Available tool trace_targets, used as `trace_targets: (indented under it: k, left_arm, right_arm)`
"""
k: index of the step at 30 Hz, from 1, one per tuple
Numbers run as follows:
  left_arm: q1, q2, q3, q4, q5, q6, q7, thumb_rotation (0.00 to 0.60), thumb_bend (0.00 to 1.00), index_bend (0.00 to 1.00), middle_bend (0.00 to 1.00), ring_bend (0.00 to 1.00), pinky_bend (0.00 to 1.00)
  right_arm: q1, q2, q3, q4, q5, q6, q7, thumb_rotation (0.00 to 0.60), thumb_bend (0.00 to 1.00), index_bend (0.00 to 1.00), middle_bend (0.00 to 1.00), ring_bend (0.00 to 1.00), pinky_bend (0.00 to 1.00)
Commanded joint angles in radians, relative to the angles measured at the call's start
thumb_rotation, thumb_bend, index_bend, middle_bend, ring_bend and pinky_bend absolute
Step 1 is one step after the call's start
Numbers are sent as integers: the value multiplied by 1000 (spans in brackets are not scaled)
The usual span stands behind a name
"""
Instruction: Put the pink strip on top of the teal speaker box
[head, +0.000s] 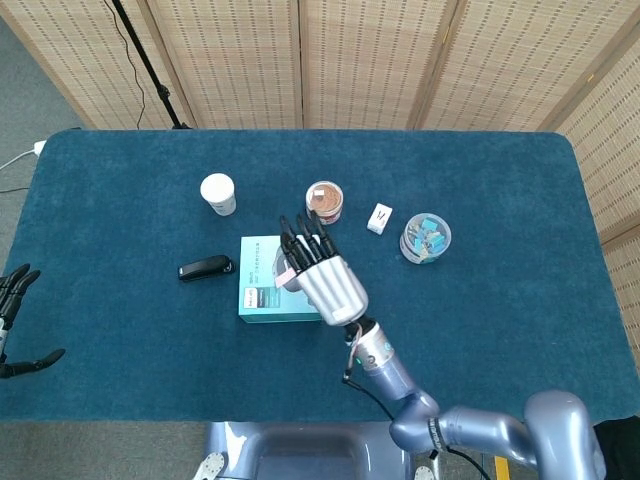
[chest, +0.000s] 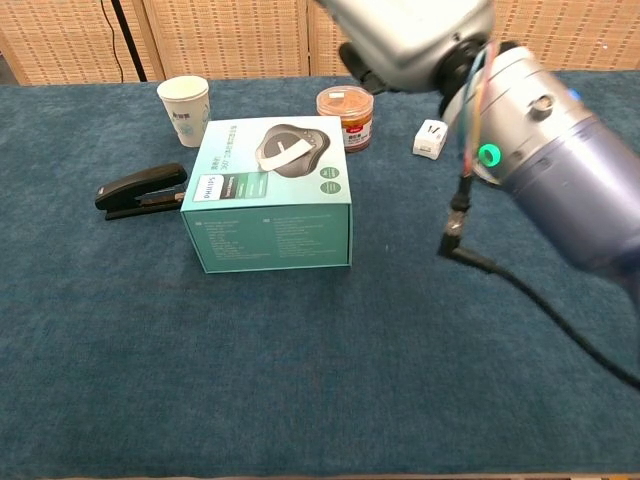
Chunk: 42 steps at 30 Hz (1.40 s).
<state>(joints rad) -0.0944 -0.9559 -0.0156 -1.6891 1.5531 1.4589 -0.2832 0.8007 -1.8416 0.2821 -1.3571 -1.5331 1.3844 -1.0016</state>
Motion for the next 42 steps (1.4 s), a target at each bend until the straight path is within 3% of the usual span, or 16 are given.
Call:
trace_targets:
  k: [1,2,4,14,22,31,38,42]
  left_arm:
    - [-6,-5,0,7,5,-6,4,600,0,0,0,0,0]
    - [-9,-8,0,9,6,-8,8,600,0,0,0,0,0]
    - [-15,-13,0,14,10,-14,20,600,0,0,0,0,0]
    - [-38,-68,-1,55,63,0,69,600,0,0,0,0,0]
    - [-72,-105,-10,69,69,-26,116,600,0,0,0,0,0]
    - [-168,-26,-19,-118,128,-136,296,600,0,0,0,0,0]
    - [-229,18,-39,-291,92,-232,413,600,0,0,0,0,0]
    - [-279,-8,-81,-353,44,-271,400,600,0,51,0,0,0]
  right_arm:
    - [-77,132,7,-100,23,34,96,600,120,120,0,0,0]
    - [-91,156,7,-113,31,36,120,600,44,108,0,0,0]
    - [-119,201,4,-130,40,45,179,600,3,99,0,0,0]
    - [-301,427,-72,-134,54,108,617,600,0,127,0,0,0]
    - [-470,542,-133,-140,114,174,850,600,0,126,0,0,0]
    - [-656,621,-186,-229,133,296,1027,600,0,128,0,0,0]
    - [-696,655,-179,-268,100,328,1099,600,0,132,0,0,0]
    - [-708,658,-171,-271,86,337,1122,600,0,133,0,0,0]
